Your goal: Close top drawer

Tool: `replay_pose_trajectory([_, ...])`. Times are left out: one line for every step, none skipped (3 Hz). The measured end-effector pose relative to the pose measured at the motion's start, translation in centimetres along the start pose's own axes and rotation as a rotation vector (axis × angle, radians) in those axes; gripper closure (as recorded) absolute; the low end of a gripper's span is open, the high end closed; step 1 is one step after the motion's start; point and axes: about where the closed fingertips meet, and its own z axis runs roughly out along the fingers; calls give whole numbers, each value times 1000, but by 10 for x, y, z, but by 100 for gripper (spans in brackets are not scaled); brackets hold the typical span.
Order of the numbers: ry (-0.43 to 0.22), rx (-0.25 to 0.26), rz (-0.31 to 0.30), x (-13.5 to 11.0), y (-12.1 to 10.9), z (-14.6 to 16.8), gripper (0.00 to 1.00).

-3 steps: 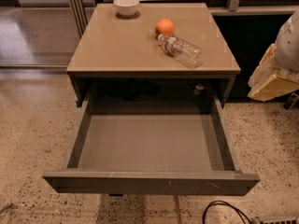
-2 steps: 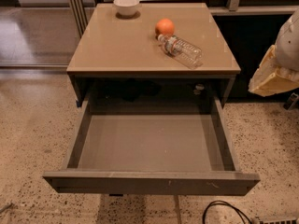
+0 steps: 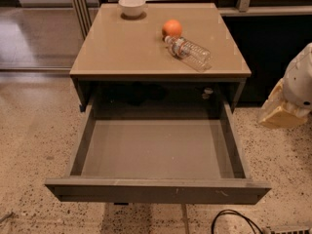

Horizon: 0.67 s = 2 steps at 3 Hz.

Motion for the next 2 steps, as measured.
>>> replay_pose_trajectory([2,-44,32,7,20,20,100])
replay_pose_trajectory([-18,-107,40,7,42,31,100])
